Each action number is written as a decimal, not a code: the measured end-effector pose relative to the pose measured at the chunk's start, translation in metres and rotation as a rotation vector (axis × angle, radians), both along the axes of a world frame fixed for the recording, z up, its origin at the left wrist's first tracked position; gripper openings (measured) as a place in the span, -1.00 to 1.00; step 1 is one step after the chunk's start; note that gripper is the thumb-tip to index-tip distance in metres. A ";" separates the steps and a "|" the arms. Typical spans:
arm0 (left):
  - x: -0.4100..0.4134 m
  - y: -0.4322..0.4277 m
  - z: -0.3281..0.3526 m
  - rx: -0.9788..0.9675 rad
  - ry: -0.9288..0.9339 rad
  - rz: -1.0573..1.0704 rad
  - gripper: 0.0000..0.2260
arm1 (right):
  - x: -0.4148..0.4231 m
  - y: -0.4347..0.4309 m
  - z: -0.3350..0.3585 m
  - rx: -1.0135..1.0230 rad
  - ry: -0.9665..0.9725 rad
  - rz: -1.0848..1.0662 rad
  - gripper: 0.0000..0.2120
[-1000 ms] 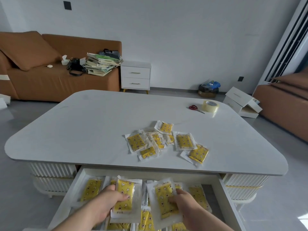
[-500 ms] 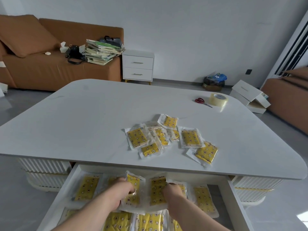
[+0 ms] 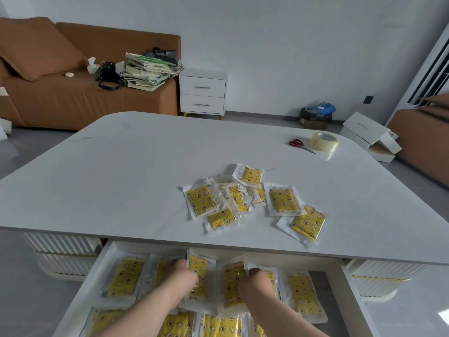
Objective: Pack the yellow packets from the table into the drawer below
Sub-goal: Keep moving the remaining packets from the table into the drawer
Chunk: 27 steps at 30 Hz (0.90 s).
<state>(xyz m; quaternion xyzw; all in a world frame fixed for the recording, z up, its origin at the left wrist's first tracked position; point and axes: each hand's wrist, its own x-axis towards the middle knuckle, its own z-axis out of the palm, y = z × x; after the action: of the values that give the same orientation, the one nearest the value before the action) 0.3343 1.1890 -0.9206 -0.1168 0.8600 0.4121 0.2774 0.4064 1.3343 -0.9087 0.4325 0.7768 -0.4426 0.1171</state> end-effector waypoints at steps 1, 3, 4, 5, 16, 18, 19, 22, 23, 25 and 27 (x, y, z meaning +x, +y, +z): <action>0.000 0.000 -0.001 -0.004 0.019 -0.005 -0.79 | 0.000 0.001 -0.001 0.020 -0.008 0.013 -0.71; -0.001 0.001 -0.001 -0.008 0.052 -0.013 -0.85 | 0.001 0.001 -0.002 0.058 -0.025 0.030 -0.69; -0.001 0.000 -0.001 -0.022 0.071 -0.023 -0.86 | 0.002 0.001 -0.003 0.076 -0.027 0.042 -0.68; -0.001 0.000 -0.001 -0.045 0.086 -0.037 -0.85 | 0.002 0.002 -0.005 0.096 -0.027 0.063 -0.66; 0.000 -0.014 0.000 -0.245 0.288 -0.107 -0.86 | 0.003 0.003 -0.007 0.206 0.033 0.194 -0.38; 0.002 -0.016 0.003 -0.279 0.339 -0.168 -0.83 | 0.005 0.005 -0.009 0.215 0.019 0.238 -0.41; 0.003 -0.017 0.006 -0.306 0.371 -0.208 -0.78 | 0.007 0.006 -0.009 0.238 0.004 0.272 -0.45; 0.003 -0.024 0.015 -0.382 0.498 -0.317 -0.62 | 0.013 0.014 -0.010 0.413 -0.009 0.469 -0.54; 0.003 -0.029 0.016 -0.379 0.538 -0.362 -0.57 | 0.017 0.018 -0.009 0.465 0.007 0.556 -0.55; 0.002 -0.041 0.017 -0.325 0.560 -0.499 -0.49 | 0.025 0.027 -0.008 0.527 0.040 0.726 -0.54; 0.003 -0.054 0.016 -0.320 0.513 -0.697 -0.42 | 0.033 0.035 -0.007 0.561 0.037 0.867 -0.51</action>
<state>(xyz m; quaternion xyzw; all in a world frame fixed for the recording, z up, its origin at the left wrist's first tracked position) 0.3377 1.1353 -0.9042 0.2440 0.9416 0.1718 0.1560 0.4397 1.3697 -0.9156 0.0778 0.9754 -0.1354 0.1554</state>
